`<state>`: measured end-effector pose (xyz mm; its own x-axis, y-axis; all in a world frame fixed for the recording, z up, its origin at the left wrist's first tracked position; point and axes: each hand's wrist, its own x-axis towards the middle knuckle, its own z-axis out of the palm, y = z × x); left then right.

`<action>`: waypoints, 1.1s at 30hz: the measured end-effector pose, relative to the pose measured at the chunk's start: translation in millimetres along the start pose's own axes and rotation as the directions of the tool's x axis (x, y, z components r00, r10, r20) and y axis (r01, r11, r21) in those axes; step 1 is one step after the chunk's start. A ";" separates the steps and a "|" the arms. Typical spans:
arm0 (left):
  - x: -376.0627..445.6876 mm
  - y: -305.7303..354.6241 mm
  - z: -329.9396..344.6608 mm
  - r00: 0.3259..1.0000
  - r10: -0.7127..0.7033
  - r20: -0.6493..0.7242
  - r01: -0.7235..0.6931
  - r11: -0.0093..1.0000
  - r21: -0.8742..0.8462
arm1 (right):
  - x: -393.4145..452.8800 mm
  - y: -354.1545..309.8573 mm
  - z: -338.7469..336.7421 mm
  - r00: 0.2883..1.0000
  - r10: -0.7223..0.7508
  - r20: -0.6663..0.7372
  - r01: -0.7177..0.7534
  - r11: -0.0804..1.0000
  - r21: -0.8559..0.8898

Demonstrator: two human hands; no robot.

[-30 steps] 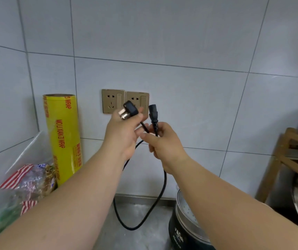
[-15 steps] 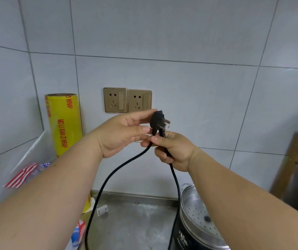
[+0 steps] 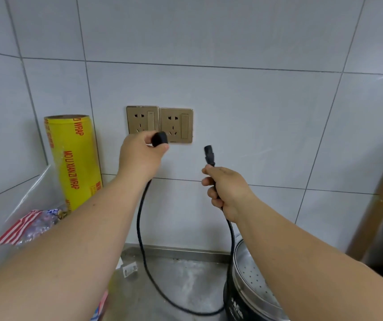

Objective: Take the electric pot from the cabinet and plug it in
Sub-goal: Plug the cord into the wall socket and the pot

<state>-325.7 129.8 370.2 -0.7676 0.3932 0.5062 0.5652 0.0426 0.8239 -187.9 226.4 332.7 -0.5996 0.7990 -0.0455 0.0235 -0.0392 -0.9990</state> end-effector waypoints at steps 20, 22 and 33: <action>56.5 -21.6 61.5 0.991 -0.035 -0.132 0.042 0.998 0.055 | 22.1 -5.7 -10.5 0.987 -0.118 -0.105 0.116 0.993 -0.031; 60.7 -18.2 62.4 0.992 -0.008 -0.125 0.023 0.993 0.117 | 21.0 -15.7 -5.2 0.973 -0.211 -0.098 0.185 0.957 -0.225; 62.5 -39.3 62.3 0.985 -0.171 -0.005 0.171 0.984 -0.045 | 42.2 -34.7 16.4 0.844 -0.467 0.265 0.458 0.368 -0.809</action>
<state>-377.0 210.0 353.5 -0.8547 0.3751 0.3589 0.4115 0.0681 0.9089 -227.1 251.7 365.5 -0.7288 0.5333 0.4294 0.3816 0.8371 -0.3920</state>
